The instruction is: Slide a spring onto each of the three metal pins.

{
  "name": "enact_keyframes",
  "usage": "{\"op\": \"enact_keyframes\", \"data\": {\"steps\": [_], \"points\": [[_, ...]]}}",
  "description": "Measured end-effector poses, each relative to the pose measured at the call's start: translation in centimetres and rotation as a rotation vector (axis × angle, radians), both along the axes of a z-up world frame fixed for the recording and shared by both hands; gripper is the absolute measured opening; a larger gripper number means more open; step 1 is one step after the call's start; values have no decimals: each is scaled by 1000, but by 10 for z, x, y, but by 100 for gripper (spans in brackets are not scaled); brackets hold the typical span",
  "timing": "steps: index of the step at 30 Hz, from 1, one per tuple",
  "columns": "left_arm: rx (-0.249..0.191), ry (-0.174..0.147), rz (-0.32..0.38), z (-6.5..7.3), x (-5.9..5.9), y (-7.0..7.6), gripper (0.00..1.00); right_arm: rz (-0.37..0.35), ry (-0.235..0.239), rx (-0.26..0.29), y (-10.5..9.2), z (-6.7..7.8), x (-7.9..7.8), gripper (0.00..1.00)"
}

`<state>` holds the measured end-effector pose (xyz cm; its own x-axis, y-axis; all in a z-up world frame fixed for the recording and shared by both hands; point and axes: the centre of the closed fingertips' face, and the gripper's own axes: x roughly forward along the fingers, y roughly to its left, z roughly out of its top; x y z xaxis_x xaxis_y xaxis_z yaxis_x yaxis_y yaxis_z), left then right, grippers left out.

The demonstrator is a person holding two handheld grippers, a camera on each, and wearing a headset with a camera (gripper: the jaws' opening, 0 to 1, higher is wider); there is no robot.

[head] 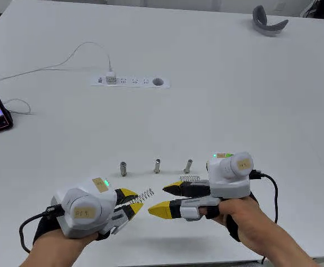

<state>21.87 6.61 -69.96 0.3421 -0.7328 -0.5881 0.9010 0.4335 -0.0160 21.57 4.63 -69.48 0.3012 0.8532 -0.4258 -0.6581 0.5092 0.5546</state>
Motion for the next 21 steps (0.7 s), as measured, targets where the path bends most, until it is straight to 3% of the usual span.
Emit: {"op": "enact_keyframes", "data": {"steps": [13,21], "points": [[-13,-18,-40,8,-5,-13,10,-7,37,94,4,12,1,31],[-9,-19,-55,7,-7,-14,10,-39,58,128,4,14,5,25]]}}
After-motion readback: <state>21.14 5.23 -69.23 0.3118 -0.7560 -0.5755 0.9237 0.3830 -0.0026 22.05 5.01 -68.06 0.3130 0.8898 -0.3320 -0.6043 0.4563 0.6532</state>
